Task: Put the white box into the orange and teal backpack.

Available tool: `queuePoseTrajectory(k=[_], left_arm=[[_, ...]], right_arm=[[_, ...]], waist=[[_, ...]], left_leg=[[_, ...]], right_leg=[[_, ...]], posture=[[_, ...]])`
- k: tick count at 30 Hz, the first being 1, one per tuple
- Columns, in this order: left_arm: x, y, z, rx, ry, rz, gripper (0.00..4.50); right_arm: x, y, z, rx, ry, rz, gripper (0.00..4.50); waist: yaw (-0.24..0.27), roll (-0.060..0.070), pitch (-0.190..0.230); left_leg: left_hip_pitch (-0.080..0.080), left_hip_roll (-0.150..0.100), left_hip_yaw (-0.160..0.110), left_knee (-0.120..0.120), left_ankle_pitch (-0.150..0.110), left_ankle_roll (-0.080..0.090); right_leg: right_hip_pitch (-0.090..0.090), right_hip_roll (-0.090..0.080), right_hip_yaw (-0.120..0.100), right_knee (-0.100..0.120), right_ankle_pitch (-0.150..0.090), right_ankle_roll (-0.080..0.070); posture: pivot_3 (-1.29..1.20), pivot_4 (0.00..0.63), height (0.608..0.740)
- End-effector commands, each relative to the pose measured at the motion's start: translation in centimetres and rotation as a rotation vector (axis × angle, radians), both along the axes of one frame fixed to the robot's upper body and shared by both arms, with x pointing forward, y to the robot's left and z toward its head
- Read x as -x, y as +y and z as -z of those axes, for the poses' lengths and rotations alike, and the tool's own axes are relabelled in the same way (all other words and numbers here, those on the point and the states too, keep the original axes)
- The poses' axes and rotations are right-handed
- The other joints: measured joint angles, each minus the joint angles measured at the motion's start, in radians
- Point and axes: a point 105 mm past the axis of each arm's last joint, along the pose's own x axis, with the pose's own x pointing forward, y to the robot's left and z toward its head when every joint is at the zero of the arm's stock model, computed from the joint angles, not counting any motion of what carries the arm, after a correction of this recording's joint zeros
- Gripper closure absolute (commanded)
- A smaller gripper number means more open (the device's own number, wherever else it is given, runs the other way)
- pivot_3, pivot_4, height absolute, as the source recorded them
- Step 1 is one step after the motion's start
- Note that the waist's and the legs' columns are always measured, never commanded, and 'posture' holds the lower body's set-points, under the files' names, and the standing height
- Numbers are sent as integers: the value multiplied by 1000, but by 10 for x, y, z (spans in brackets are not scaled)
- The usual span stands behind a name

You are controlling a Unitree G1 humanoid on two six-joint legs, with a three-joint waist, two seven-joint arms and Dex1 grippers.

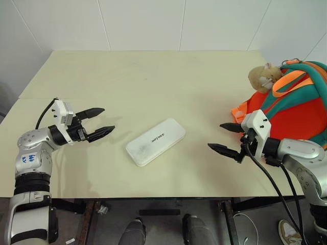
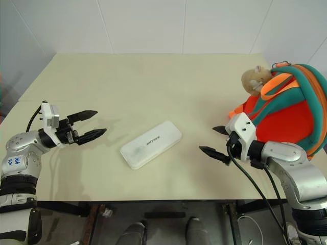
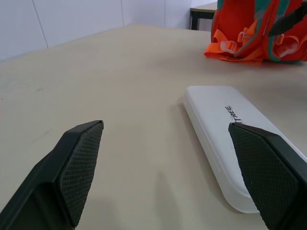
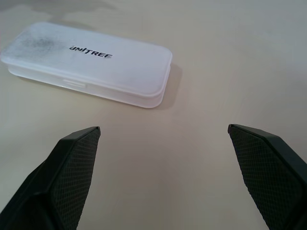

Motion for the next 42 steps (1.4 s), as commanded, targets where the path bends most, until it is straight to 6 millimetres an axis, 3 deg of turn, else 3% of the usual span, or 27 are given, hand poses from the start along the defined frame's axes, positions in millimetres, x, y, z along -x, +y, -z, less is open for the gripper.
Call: queuePoseTrajectory(k=[1, 9, 15, 18, 21, 30, 33, 42], left_arm=[[-2, 2, -11, -5, -46, -10, 41], [-7, -3, -10, 6, -51, -13, 41], [-10, 4, -14, 20, -68, -54, 41], [-10, 6, -18, 35, -70, -72, 0], [-6, 14, -17, 25, -49, -98, 865], [7, 10, -2, -4, 87, -74, 3662], [16, 7, 11, -22, 192, -53, 4455], [27, -3, 43, -69, 438, -80, 4455]], right_arm=[[1, 3, -16, -14, -67, -10, 0], [-5, 6, -21, -16, -91, -5, 0], [-7, 13, -18, -18, -84, -4, 0], [-13, 9, -12, 23, -78, 35, 566], [-13, 16, -11, -4, -73, 12, 1565], [-29, 25, -9, -19, -98, 24, 4500], [-40, 27, -6, -15, -97, 52, 4500], [-75, 46, 1, -12, -102, 57, 4500]], waist=[[0, 0, 0], [0, 0, 0], [-2, 0, 0], [-1, 0, 0], [-2, 0, 0], [-3, 0, 0], [-6, 0, 0], [-3, 0, 0]], left_leg=[[0, 0, 0, 0, 0, 0], [0, 0, 0, 0, 0, 0], [0, 0, 0, 0, 0, 0], [0, 0, 0, 0, 0, 0], [0, 0, 0, 0, 0, 0], [0, 0, 0, 0, 0, 0], [0, 0, 0, 0, 0, 0], [0, 0, 0, 0, 0, 0]], right_leg=[[0, 0, 0, 0, 0, 0], [0, 0, 0, 0, 0, 0], [0, 0, 0, 0, 0, 0], [0, 0, 0, 1, 0, 0], [0, 0, 0, 1, 0, 0], [0, 0, 0, 1, 0, 0], [0, 0, 0, 1, 0, 0], [-1, 0, 0, 2, 0, 0]], posture=[[0, 150, 740], [0, 150, 740], [0, 150, 740], [0, 150, 740], [0, 150, 740], [0, 150, 740], [0, 150, 740], [0, 150, 740]])
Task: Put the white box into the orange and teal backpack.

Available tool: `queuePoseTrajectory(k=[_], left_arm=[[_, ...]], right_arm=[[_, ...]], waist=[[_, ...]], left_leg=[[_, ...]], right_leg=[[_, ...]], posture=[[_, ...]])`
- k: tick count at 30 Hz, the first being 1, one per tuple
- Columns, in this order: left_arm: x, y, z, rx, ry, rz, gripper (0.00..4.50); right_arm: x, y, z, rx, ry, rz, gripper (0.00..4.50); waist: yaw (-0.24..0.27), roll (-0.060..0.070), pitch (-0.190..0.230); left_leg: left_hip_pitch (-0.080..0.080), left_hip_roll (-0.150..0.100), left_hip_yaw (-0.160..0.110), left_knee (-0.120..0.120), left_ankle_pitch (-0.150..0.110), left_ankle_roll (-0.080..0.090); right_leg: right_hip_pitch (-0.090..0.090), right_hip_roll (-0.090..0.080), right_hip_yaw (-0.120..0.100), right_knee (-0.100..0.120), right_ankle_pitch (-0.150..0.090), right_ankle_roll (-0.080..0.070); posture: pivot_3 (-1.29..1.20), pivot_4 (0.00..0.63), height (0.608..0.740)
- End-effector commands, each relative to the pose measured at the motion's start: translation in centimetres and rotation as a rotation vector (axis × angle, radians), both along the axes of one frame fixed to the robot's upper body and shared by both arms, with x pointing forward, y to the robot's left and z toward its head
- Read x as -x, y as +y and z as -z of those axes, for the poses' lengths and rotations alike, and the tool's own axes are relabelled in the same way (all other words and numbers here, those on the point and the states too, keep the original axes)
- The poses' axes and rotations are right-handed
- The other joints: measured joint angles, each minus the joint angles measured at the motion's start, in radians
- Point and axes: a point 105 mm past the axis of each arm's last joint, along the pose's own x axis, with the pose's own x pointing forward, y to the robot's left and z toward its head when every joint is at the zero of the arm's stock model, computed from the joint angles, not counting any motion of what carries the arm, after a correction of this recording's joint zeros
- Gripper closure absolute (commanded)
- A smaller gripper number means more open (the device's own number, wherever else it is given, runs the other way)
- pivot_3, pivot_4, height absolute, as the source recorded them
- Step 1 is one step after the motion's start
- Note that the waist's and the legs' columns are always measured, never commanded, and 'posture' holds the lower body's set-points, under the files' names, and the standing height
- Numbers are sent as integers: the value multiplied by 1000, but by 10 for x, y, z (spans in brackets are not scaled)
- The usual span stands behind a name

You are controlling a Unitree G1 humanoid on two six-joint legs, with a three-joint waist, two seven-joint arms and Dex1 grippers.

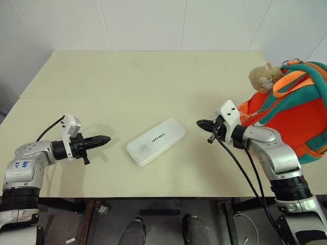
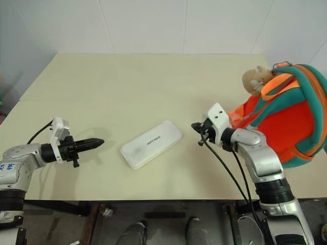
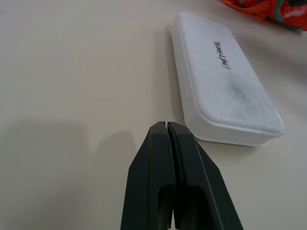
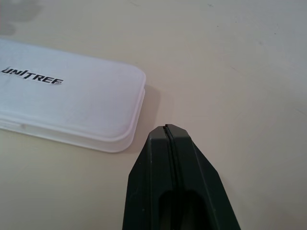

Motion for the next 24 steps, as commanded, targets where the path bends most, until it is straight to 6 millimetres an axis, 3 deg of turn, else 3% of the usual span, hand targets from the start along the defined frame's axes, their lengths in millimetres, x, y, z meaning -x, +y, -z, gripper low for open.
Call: queuePoseTrajectory(k=[1, 12, 17, 24], left_arm=[[0, -4, 3, -36, 42, -22, 4455], [14, -30, 14, 68, 183, -2, 4455], [21, -32, 25, 48, 254, -21, 4455], [23, -43, 28, 81, 250, 0, 4455]], right_arm=[[-10, 8, -8, 8, -53, -7, 4500], [-42, 31, 7, 52, 17, 23, 4500], [-52, 34, 9, 55, 7, 46, 4500], [-54, 43, 11, 46, 15, 20, 4500]], waist=[[-1, 0, 0], [-6, 0, 0], [-7, 0, 0], [-7, 0, 0]], left_leg=[[0, 0, 0, 0, 0, 0], [0, 0, 0, -1, 0, 0], [0, 0, 0, -1, 0, 0], [0, 0, 0, -1, 0, 0]], right_leg=[[0, 0, 0, 0, 0, 0], [-1, 0, 0, 2, 0, 0], [-1, 0, 0, 2, 0, 0], [-1, 0, 0, 2, 0, 0]], posture=[[0, 150, 740], [0, 150, 740], [0, 150, 740], [0, 150, 740]])
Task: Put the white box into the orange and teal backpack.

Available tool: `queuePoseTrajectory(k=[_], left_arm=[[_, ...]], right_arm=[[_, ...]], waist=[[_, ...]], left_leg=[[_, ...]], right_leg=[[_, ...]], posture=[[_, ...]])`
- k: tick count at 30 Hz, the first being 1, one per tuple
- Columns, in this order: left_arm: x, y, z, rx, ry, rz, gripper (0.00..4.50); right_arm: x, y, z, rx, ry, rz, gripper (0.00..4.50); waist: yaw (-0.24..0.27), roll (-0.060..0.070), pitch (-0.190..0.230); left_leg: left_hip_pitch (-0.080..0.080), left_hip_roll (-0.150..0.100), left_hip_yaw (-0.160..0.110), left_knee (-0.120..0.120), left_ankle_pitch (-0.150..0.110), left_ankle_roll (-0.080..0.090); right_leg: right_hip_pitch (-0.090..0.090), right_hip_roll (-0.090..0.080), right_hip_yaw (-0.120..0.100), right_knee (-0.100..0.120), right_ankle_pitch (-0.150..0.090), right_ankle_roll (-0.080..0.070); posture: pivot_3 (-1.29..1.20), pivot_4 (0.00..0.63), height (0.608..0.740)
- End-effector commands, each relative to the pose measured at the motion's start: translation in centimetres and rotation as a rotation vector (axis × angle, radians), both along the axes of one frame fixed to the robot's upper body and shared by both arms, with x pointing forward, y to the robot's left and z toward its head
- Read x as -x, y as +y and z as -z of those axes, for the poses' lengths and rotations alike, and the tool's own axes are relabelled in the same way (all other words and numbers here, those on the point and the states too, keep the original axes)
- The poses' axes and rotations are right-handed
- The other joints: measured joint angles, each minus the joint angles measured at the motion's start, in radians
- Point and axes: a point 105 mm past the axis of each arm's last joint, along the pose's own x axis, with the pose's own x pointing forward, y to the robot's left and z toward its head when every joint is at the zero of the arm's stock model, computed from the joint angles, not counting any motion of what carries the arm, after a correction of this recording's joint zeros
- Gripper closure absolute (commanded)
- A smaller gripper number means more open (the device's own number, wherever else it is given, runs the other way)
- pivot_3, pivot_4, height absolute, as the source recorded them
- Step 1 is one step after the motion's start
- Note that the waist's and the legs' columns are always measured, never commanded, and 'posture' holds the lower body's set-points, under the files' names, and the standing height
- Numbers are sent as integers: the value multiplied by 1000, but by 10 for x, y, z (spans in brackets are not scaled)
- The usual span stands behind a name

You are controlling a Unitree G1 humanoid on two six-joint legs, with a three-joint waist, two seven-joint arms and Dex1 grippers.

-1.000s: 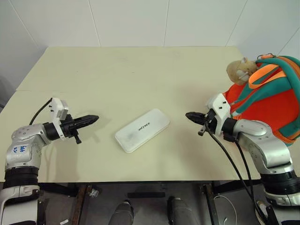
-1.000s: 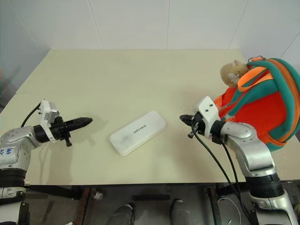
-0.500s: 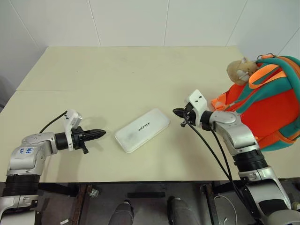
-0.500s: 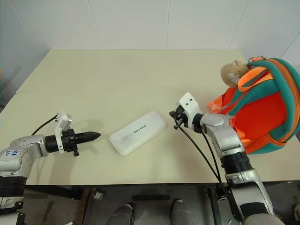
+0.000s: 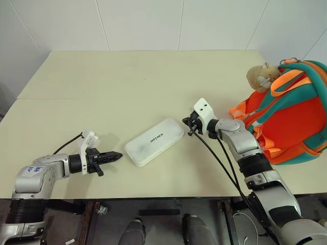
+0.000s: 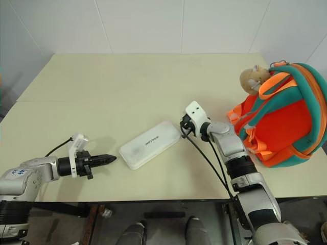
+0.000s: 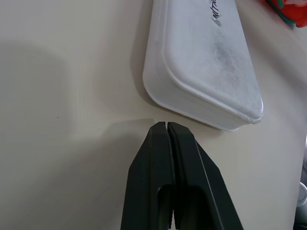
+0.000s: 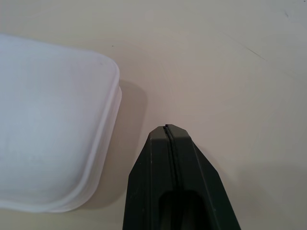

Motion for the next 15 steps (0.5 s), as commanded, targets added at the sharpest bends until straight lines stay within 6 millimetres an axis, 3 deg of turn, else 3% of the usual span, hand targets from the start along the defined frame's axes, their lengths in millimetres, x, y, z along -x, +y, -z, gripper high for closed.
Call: queuePoseTrajectory(k=[1, 15], left_arm=[[2, -9, -7, 25, -41, 34, 4455], [-8, -22, -7, 63, -108, 33, 4455]], right_arm=[[-1, 7, -16, -25, -48, -27, 4500], [20, 17, -6, -5, 24, -141, 4500]], waist=[[0, 0, 0], [2, 0, 0]], left_leg=[[0, 0, 0, 0, 0, 0], [0, 0, 0, 0, 0, 0]], right_leg=[[0, 0, 0, 0, 0, 0], [0, 0, 0, 0, 0, 0]], posture=[[0, 150, 740], [0, 150, 740]])
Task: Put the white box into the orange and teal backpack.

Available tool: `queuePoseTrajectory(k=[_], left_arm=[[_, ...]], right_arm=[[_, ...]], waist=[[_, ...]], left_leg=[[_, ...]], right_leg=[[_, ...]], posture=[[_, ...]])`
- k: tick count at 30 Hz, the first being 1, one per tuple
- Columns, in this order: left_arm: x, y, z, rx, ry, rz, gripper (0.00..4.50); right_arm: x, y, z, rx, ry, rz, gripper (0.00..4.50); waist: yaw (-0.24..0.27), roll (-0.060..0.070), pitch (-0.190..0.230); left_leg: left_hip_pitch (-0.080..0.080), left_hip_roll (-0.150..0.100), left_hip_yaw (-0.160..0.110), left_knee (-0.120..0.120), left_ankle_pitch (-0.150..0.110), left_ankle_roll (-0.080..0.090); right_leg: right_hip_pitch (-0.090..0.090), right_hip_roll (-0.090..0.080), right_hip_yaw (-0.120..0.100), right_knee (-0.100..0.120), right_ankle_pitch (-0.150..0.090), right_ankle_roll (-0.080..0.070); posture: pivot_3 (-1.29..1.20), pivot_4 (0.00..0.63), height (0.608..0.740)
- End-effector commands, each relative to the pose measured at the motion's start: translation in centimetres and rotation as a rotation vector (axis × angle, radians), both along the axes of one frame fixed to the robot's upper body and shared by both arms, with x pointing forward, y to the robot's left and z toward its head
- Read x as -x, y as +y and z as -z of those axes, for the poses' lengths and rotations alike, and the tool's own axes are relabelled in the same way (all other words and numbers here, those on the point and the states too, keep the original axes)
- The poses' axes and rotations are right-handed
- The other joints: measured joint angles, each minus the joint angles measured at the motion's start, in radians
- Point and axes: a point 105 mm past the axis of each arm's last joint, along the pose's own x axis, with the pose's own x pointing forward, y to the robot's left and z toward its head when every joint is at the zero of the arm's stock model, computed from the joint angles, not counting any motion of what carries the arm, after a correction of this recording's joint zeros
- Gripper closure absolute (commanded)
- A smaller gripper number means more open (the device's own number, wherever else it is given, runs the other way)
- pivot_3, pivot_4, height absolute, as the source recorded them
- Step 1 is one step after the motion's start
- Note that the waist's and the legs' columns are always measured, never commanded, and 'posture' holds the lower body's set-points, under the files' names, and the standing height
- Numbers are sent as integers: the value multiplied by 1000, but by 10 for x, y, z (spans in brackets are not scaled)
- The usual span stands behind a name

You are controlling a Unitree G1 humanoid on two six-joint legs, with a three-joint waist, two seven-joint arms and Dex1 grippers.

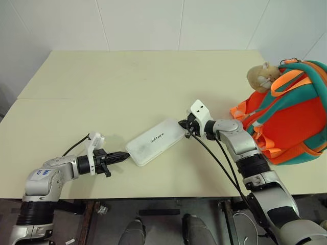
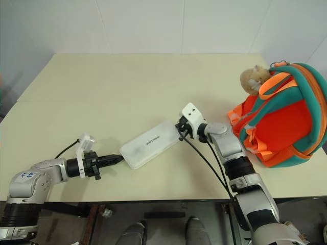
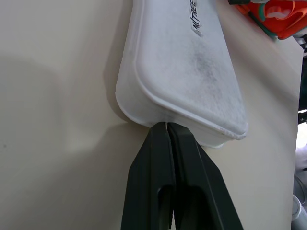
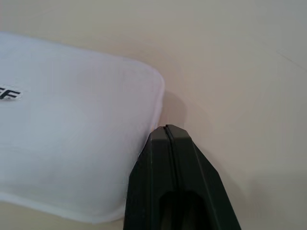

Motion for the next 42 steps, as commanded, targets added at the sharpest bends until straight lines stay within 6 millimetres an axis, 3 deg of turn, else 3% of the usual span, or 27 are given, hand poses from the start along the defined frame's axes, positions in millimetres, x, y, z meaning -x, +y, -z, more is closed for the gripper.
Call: queuePoseTrajectory(k=[1, 15, 27, 42], left_arm=[[-6, -4, -10, 7, -70, 15, 4455], [-19, 2, -14, -15, -139, -12, 4455], [-26, -2, -12, -26, -156, 5, 4455], [-25, -14, -8, -57, -122, 93, 4455]], right_arm=[[10, 9, -7, -10, -7, -64, 4500], [28, 4, -2, 24, 46, -112, 4500], [65, -6, 4, 71, 118, -172, 4500], [97, -18, 9, 104, 201, -188, 4500]], waist=[[1, 0, 0], [2, 0, 0], [5, 0, 0], [6, 0, 0]], left_leg=[[0, 0, 0, 0, 0, 0], [0, 0, 0, 0, 0, 0], [0, 0, 0, 0, 0, 0], [0, 0, 0, 0, 0, 0]], right_leg=[[0, 0, 0, 0, 0, 0], [0, 0, 0, 0, 0, 0], [0, 0, 0, -1, 0, 0], [0, 0, 0, -2, 0, 0]], posture=[[0, 150, 740], [0, 150, 740], [0, 150, 740], [0, 150, 740]])
